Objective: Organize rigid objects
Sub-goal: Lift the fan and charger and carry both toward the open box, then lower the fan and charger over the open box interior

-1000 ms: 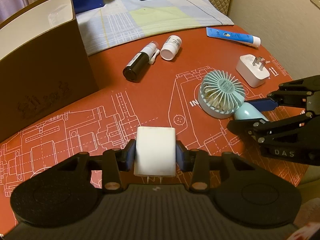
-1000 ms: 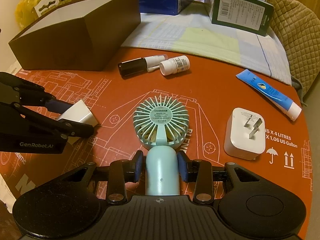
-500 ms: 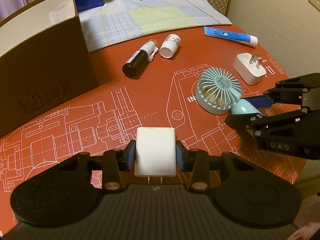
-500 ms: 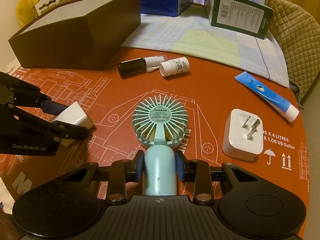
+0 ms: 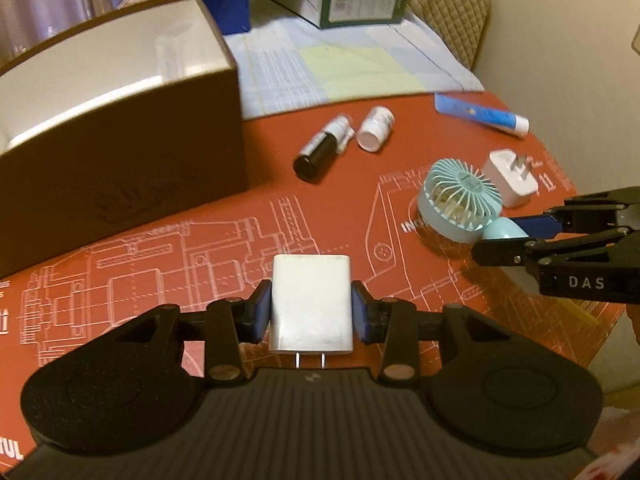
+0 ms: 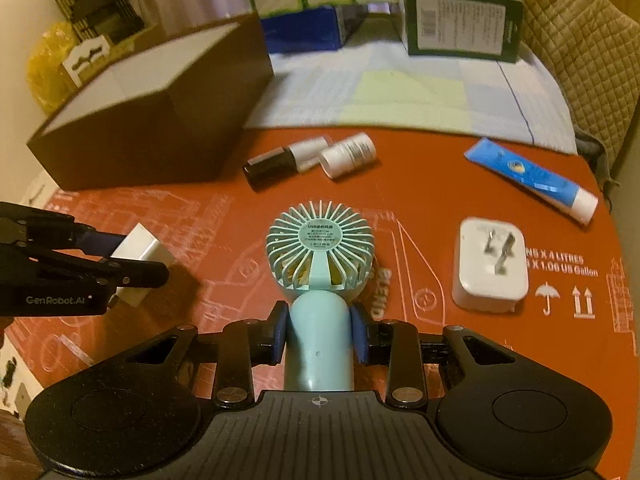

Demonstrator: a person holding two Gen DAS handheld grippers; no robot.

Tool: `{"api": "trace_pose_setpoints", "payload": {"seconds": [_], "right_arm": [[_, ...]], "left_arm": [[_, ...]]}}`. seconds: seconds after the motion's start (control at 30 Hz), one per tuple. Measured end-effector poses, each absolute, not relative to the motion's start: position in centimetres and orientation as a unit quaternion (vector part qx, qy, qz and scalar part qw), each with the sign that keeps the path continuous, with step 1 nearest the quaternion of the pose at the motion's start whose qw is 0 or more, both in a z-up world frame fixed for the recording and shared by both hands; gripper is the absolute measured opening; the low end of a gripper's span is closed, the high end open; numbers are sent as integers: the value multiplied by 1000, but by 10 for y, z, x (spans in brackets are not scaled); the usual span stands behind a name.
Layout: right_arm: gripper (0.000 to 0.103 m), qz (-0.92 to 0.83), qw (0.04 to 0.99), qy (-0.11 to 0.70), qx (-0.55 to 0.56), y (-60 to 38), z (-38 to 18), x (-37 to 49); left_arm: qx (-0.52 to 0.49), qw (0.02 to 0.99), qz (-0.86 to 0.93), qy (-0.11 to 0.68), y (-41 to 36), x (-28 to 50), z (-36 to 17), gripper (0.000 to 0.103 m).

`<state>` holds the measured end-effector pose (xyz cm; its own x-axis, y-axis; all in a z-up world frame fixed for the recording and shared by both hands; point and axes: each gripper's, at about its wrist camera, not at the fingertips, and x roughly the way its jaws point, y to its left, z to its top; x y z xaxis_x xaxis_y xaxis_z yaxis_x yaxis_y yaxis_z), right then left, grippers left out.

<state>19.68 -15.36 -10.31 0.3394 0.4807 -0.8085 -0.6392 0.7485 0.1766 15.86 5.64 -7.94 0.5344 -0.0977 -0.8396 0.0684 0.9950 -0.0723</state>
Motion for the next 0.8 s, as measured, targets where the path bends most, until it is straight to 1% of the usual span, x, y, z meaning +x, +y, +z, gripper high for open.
{"api": "trace_pose_setpoints", "payload": {"seconds": [0.47,0.8], "right_arm": [[30,404,820,404,-38,-127,-37,186],[30,462,803,377,-5,-69,-3,188]], "left_arm": [[-53,904,-9,423,99,139,-14,36],[-69,919,26,386,149,141,25,36]]}}
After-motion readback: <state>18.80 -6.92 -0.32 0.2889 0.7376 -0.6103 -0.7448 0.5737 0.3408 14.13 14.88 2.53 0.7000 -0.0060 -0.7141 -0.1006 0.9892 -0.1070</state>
